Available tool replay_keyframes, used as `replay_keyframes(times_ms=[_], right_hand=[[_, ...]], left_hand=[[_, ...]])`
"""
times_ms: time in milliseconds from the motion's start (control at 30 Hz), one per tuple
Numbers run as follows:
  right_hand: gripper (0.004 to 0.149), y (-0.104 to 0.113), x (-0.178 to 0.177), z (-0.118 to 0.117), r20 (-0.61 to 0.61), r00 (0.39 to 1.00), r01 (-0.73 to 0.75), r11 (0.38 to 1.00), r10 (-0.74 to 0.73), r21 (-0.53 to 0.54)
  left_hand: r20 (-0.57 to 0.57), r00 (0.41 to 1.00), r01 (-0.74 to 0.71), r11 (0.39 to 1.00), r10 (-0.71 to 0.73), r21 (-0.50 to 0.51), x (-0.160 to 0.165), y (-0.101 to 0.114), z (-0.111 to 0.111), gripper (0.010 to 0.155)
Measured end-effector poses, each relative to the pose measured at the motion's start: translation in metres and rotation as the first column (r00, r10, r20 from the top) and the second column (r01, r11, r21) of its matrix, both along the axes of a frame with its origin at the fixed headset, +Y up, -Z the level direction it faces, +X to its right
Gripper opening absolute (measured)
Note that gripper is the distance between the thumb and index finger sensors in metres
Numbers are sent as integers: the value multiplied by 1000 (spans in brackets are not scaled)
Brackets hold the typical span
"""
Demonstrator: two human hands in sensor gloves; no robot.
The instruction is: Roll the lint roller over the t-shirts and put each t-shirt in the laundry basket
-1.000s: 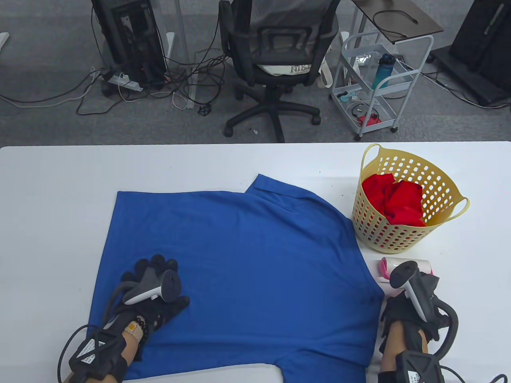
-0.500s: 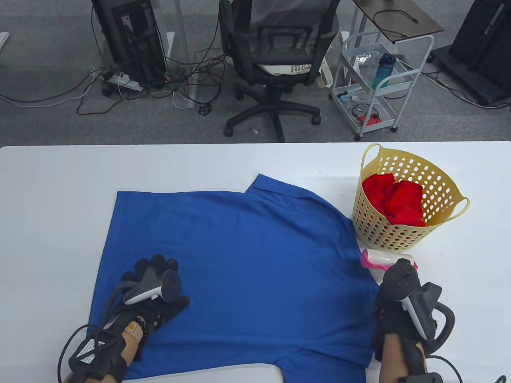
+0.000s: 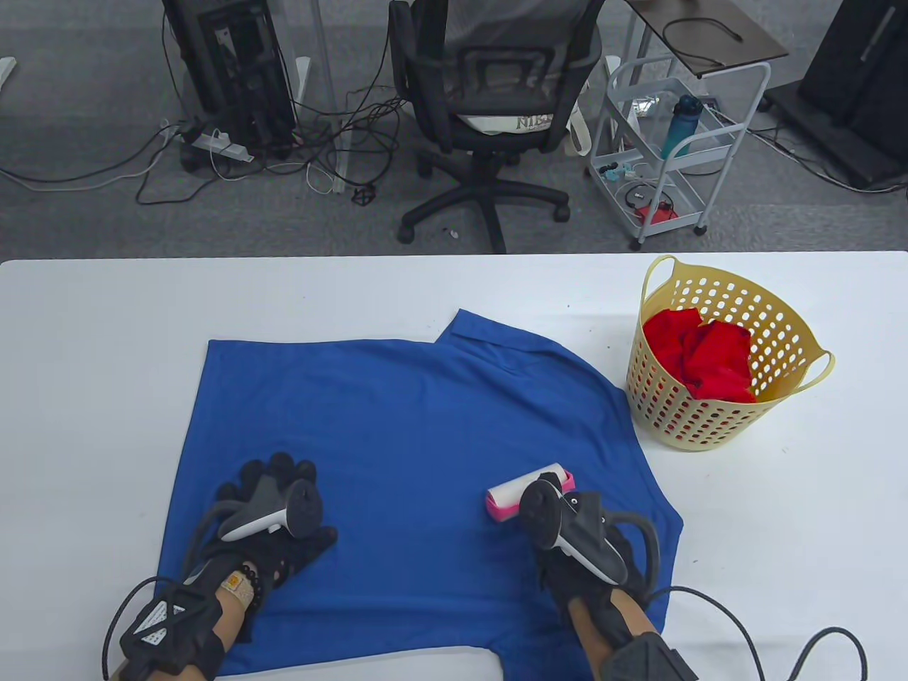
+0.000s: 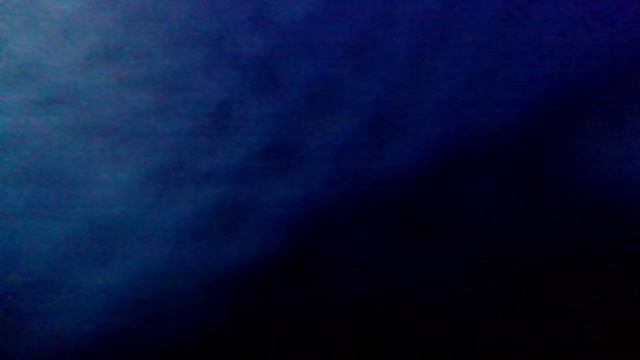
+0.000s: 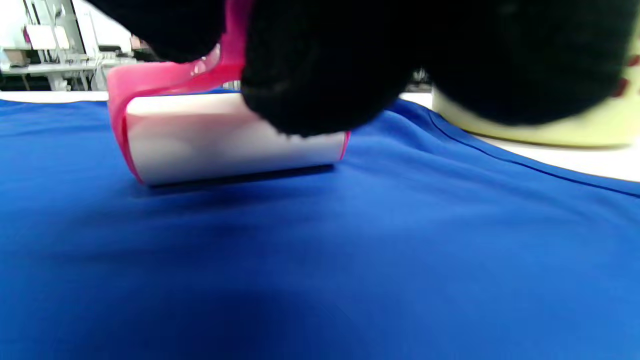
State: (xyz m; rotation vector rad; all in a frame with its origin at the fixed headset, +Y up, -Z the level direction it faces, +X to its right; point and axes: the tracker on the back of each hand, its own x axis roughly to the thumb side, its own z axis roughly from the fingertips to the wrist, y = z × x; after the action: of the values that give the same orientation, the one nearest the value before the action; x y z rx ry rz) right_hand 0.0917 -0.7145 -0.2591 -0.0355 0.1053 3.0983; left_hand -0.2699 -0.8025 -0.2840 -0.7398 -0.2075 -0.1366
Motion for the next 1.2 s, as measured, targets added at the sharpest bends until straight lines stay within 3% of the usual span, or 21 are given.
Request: replay_keyframes(times_ms=[100,367,467,600,800,933,1067,1200], right_hand=[[60,-5,-13,-31,42,996,-73,997,73,-2],[61,-6,-54,-114,202,973,-99,993,110,-63],[60,-6,-57,-133,241,968,-65,997,75,-47],[59,-7,-54,-136,261,965,19,998,-4,-55],[60,6,-45,-98,122,986,-90,981,112,-174],[60,14,-27,-43,12,992,-121,962,128,-244],[60,16,-6,19,-63,989,-149,958,137,-246],[60,20,11,64,-83,988,-152,945,134,-290]], left_hand=[[0,1000,0,1000,0,0,0,0,0,97],[0,1000,2,1000,-2,1,0,0,1,97],[0,1000,4,1000,-4,1,0,0,1,97],[0,1000,1,1000,-1,-1,0,0,1,97],[1,1000,-4,1000,4,-4,0,-1,0,97],[2,1000,-7,1000,7,-6,-1,-1,0,97],[4,1000,-14,1000,14,-13,-1,-1,0,97],[5,1000,-15,1000,15,-14,-1,-1,0,97]])
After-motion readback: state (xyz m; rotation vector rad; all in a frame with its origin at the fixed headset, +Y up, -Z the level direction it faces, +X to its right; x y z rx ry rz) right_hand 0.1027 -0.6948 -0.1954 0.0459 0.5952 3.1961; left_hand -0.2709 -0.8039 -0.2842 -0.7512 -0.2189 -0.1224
